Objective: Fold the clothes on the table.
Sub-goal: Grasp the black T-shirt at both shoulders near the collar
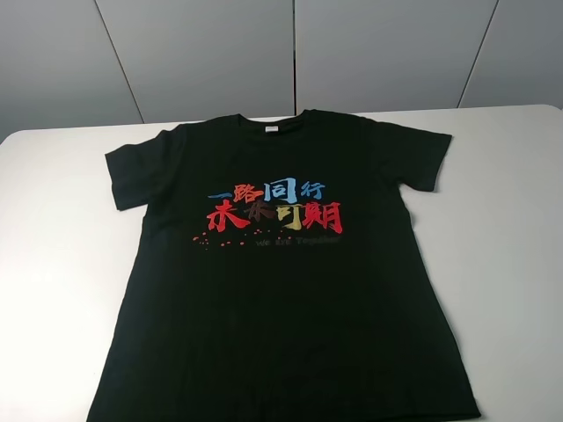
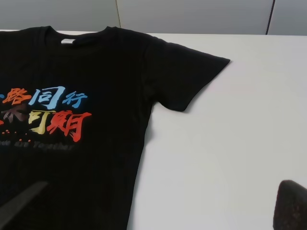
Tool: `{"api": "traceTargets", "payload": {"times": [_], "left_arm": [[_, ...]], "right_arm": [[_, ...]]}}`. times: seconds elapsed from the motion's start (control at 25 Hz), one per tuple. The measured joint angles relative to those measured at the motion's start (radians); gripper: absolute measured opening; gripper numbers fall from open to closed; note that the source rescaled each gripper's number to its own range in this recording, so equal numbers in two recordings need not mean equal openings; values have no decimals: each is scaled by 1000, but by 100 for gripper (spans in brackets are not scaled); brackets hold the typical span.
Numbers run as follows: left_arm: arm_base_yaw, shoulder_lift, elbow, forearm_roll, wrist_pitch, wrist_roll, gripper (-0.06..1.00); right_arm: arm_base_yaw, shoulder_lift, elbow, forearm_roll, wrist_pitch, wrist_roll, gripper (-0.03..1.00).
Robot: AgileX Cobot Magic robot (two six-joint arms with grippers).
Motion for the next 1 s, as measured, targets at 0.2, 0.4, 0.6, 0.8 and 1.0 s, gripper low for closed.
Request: {"api": "traceTargets", "payload": {"times": [0.2, 0.4, 0.6, 0.8, 1.0], "left_arm": [[0, 0, 0, 0, 0, 0, 93], [0, 0, 0, 0, 0, 0, 93], [0, 0, 0, 0, 0, 0, 93], [0, 0, 0, 0, 0, -4, 93], [0, 0, 0, 0, 0, -4, 93]], "right_arm": [[0, 0, 0, 0, 0, 0, 98], [0, 0, 0, 0, 0, 0, 98], [0, 0, 0, 0, 0, 0, 98], [0, 0, 0, 0, 0, 0, 98], [0, 0, 0, 0, 0, 0, 98]]}}
